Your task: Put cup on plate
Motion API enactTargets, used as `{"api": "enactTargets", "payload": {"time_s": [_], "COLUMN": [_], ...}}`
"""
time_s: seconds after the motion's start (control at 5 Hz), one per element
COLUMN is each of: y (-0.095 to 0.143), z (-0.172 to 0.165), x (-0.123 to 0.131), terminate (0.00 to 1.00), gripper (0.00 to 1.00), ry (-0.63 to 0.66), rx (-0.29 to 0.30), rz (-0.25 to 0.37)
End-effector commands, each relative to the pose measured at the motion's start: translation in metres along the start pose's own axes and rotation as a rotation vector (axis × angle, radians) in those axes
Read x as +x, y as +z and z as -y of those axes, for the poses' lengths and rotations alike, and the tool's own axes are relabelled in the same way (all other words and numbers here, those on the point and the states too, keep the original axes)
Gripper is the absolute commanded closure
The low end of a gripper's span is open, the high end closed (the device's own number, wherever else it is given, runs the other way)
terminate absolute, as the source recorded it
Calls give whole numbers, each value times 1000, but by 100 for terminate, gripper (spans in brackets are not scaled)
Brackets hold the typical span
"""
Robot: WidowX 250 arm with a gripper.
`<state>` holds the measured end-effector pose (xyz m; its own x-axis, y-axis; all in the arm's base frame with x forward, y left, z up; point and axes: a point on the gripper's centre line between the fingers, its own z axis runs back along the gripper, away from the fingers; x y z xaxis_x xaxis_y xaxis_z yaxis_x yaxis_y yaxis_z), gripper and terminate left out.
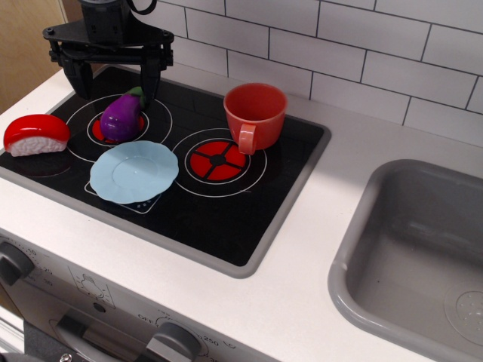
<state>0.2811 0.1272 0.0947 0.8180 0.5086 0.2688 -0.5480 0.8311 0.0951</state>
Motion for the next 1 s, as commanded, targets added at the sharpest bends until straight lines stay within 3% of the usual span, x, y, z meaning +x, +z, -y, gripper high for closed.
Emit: {"api": "enactTargets", "payload": {"time_s": [0.0, 0.2, 0.4, 0.6, 0.8], "y": [0, 11, 26, 38, 34], "z": [0, 19, 39, 58, 86], "x": [0, -34, -56, -65, -68], "terminate": [0, 0, 0, 0, 0], "gripper": [0, 0, 0, 0, 0], "ry": [0, -169, -329, -430, -409], "rx": [0, -25, -94, -159, -194], "rz": [0, -65, -53, -70, -53]}}
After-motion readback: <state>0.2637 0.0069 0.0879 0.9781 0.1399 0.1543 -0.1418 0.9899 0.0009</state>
